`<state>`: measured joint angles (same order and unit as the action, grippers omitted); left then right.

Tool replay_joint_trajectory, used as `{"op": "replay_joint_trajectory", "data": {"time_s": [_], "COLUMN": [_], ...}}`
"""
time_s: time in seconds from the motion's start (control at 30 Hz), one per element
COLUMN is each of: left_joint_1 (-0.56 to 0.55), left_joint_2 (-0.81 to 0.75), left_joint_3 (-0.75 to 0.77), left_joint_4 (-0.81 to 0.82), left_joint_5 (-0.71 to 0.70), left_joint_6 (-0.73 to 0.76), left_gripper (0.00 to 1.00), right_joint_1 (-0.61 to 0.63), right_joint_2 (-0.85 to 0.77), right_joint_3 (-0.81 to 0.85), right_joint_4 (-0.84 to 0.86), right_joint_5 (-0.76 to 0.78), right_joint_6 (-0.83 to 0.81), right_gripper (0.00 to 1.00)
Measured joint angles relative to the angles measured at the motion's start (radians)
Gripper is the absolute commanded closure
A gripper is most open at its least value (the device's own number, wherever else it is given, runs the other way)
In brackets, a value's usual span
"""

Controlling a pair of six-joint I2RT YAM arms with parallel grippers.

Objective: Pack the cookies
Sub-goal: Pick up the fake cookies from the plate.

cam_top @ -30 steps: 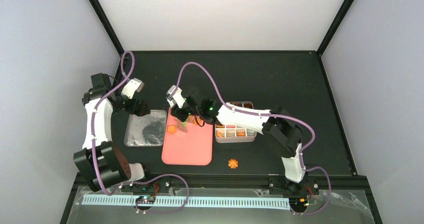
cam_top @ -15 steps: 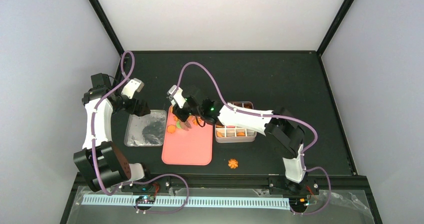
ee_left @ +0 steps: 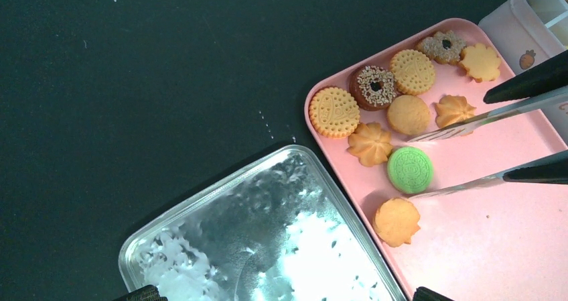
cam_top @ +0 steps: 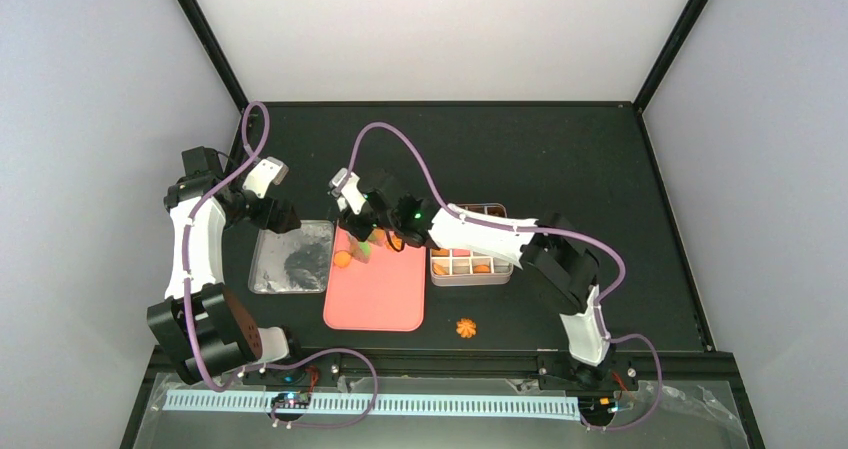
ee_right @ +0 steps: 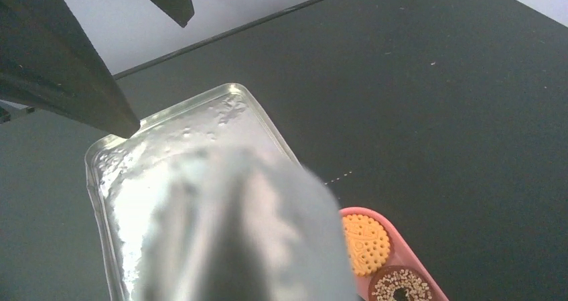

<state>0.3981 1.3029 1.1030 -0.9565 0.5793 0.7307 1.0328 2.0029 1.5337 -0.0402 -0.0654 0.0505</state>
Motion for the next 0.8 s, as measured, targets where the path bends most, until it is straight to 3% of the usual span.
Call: {"op": "replay_joint_trajectory", "data": {"time_s": [0.2,0.43,0.8], "left_joint_1": [0.0,0.0,0.0], "left_joint_2": [0.0,0.0,0.0], "left_joint_3": [0.0,0.0,0.0], "left_joint_4": [0.0,0.0,0.0], "left_joint_5": [-0.001,0.0,-0.003], "left_joint_6": [0.002,0.002,0.003], "left_gripper": [0.01,0.01,0.01], "right_joint_1": [0.0,0.0,0.0], "right_joint_2": [0.006,-0.015,-0.187], "right_joint_3": [-0.009,-0.042,-0.181], "right_joint_4": [0.012,0.034,0.033], "right_joint_5": [0.003,0.01,0.075], "right_joint_6": [0.001,0.009,0.01], "right_gripper": [0.67,0.87,0.93]}}
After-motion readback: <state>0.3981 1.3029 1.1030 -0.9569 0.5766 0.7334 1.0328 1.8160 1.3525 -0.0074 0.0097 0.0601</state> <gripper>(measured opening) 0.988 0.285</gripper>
